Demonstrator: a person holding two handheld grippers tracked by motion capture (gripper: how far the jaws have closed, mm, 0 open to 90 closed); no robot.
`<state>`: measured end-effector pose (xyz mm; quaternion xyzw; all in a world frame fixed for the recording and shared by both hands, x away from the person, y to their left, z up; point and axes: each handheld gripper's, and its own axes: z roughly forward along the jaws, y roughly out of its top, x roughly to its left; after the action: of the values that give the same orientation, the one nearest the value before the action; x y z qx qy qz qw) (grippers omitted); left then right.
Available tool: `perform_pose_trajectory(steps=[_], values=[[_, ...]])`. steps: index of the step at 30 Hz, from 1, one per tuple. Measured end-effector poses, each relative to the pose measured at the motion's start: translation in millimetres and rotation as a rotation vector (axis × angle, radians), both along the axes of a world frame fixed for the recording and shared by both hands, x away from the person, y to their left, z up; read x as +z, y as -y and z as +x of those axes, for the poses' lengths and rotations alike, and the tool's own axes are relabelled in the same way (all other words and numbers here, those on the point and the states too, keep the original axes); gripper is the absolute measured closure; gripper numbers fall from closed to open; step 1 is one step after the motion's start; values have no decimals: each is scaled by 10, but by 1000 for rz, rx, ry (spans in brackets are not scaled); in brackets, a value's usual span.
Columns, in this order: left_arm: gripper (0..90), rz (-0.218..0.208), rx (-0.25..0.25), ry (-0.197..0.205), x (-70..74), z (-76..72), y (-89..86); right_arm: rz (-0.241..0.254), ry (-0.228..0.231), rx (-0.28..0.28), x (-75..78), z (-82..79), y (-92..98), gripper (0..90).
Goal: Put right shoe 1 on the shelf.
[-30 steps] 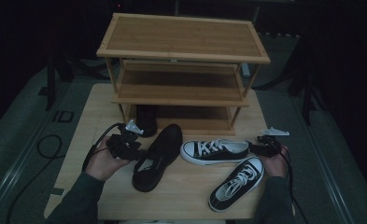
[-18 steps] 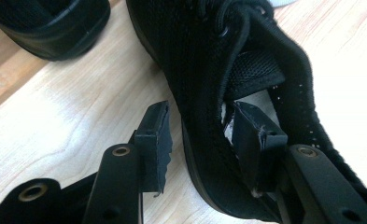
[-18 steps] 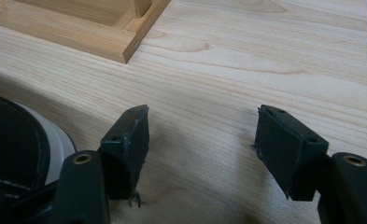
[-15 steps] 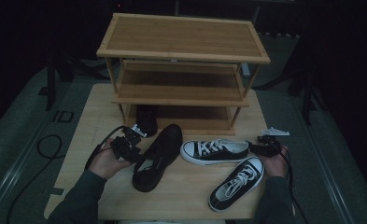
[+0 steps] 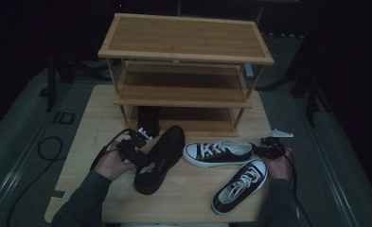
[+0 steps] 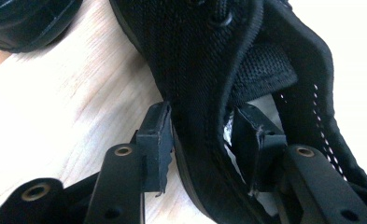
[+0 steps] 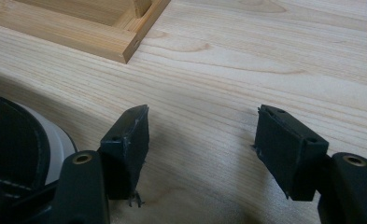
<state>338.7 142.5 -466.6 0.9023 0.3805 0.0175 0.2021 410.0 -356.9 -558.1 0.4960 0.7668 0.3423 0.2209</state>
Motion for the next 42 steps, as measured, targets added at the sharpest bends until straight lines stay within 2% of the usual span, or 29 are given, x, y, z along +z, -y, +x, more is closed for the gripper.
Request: perform_pose_trajectory(steps=[6,8,13,16,23,27,33,42], values=[[593,5,32,-21,-78,53,55,1,0,0,0,0,1,351],[629,6,48,-18,-84,63,50,1,0,0,0,0,1,350],[794,-7,98,3,-87,44,15,1,0,0,0,0,1,350],[841,-20,126,15,-89,37,-6,0,0,0,0,1,1,351],[862,-71,200,38,-84,60,-64,1,0,0,0,0,1,350],[863,-117,238,50,-61,96,-104,0,0,0,0,0,1,350],[863,-141,266,94,-8,146,-59,1,0,0,0,1,1,350],[863,-166,303,113,15,295,49,0,0,2,0,2,2,350]])
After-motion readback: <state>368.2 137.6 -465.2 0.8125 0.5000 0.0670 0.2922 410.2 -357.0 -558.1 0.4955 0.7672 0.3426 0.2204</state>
